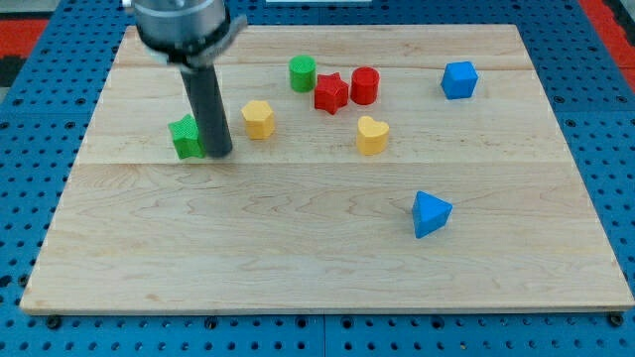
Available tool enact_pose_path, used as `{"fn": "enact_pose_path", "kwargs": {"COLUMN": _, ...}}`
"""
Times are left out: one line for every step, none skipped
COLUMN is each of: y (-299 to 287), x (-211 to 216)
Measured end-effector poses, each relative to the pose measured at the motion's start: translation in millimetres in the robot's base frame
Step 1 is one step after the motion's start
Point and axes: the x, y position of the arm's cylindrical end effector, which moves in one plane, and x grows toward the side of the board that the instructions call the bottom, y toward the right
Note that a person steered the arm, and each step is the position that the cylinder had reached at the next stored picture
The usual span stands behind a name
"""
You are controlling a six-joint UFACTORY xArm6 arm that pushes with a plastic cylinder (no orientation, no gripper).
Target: Push the green star along with yellow hexagon towards the red star
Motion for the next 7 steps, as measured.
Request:
{"fn": "enact_pose_path", "kwargs": {"y": -74, "x": -16}}
{"fn": "enact_pose_path", "kwargs": {"y": -71, "x": -81}}
{"fn": "enact_pose_path", "kwargs": {"y": -49, "x": -51}}
{"fn": "enact_pose_path", "kwargs": {"y": -60, "x": -17}}
{"fn": "enact_pose_path", "kwargs": {"y": 23, "x": -8}}
{"fn": "enact_pose_path", "kwargs": {"y": 24, "x": -53}}
{"fn": "enact_pose_path", "kwargs": {"y": 18, "x": -83}}
